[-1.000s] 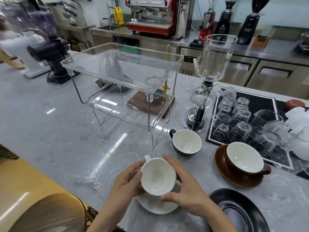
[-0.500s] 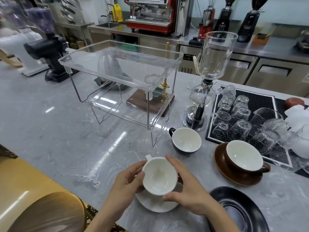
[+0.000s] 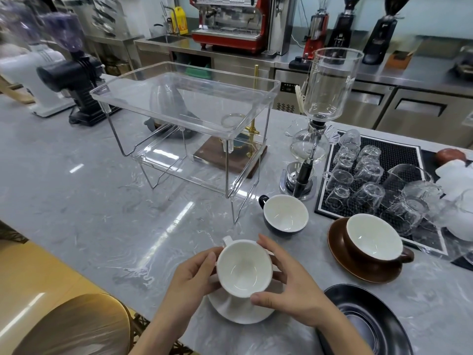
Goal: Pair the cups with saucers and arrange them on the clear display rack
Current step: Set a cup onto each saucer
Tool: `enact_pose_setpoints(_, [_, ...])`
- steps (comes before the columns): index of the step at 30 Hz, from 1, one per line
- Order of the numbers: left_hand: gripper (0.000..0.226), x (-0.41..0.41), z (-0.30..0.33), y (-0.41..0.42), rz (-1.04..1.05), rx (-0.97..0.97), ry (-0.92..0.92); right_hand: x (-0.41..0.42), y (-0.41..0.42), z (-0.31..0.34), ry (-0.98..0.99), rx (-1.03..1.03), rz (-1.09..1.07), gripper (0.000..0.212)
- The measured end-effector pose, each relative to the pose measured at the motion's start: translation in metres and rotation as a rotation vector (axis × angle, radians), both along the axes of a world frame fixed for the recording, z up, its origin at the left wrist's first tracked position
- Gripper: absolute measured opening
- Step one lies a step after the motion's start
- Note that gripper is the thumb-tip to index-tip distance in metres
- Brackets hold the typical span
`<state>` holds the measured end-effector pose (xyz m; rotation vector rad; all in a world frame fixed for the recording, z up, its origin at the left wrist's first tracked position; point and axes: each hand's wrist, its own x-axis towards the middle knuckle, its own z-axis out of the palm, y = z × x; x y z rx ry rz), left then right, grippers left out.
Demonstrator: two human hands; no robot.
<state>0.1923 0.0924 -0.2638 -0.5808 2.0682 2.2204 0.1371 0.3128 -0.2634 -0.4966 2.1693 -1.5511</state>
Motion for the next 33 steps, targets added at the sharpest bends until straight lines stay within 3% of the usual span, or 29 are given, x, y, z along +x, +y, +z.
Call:
enact_pose_setpoints(6, [0.031, 0.0, 0.003, -0.005, 0.03, 0.002, 0.01, 0.0, 0.008, -0.001, -0.032, -0.049, -0.04, 0.096])
enact_pose_setpoints(15, [0.059, -0.008, 0.012, -0.014, 0.09, 0.031, -0.001, -0.001, 0.015, 0.008, -0.012, -0.097, -0.116, 0.08])
enact_pose_setpoints(26, [0.052, -0.026, 0.037, 0.006, 0.059, -0.143, 0.168, -0.009, 0.036, 0.022, 0.044, -0.129, -0.214, 0.069])
enact_pose_setpoints(33, [0.044, -0.049, 0.046, 0.023, -0.001, -0.154, 0.218, -0.019, 0.043, 0.024, 0.083, -0.118, -0.301, 0.065])
